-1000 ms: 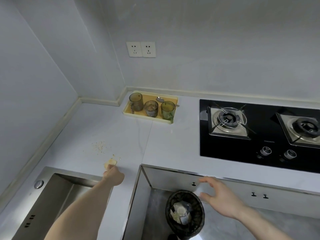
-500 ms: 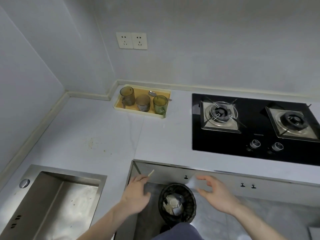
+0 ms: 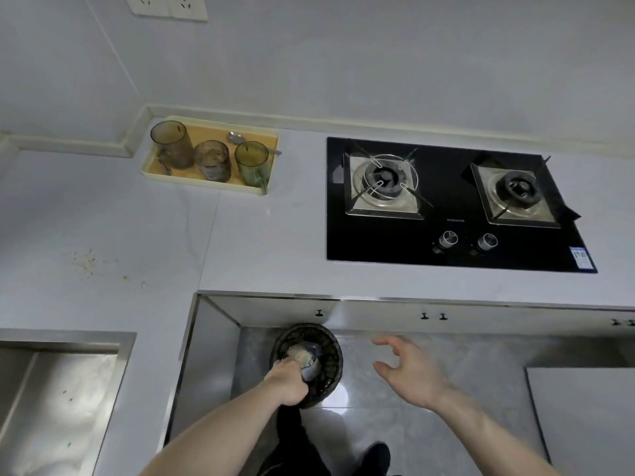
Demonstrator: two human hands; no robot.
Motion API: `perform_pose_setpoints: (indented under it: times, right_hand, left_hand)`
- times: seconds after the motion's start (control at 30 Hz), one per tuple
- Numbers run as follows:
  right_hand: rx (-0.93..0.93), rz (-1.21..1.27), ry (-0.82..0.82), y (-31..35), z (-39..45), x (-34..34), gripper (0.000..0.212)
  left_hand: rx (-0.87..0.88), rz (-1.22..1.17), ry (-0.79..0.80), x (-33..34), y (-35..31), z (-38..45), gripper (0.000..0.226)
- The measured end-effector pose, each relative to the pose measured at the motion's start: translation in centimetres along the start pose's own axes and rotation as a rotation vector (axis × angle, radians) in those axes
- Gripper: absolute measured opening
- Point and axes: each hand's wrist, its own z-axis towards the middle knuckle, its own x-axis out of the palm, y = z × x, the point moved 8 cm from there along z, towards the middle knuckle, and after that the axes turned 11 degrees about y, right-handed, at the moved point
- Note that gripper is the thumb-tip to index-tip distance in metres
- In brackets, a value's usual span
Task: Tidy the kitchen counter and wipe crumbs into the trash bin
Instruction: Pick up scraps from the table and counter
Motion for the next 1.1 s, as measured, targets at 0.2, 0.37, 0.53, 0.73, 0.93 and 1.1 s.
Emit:
perform_pose_setpoints:
  times: [0.2, 0.37, 0.53, 0.73, 0.93, 1.1]
  right_hand:
    - [0.002, 0.038, 0.024, -4.6, 2.0, 0.6, 0.04]
    - [-0.02, 0.091, 0.022, -8.1, 0.3, 0.2, 0.041]
    - [-0.012, 0.168, 0.008, -12.5, -4.3, -1.4, 0.041]
    - [-0.025, 0.204, -0.023, -16.9, -8.6, -4.7, 0.042]
    - [-0.054, 0.253, -0.122, -21.5, -12.8, -8.6, 0.042]
    - [-0.052, 0.297, -0.2, -26.0, -15.0, -12.6, 0.046]
  left_hand:
    - [-0.033, -0.068, 0.025, 2.1, -1.9, 5.6, 0.064]
    - [-0.082, -0.093, 0.067, 5.0, -2.7, 7.2, 0.071]
    - [-0.102, -0.092, 0.083, 9.5, -3.8, 4.2, 0.057]
    - [0.033, 0.04, 0.011, 11.3, -10.9, -1.8, 0.055]
    - [0.298, 0.163, -0.244, 9.6, -24.0, -8.7, 0.051]
    - [0.483, 0.236, -0.309, 9.4, -34.1, -12.4, 0.052]
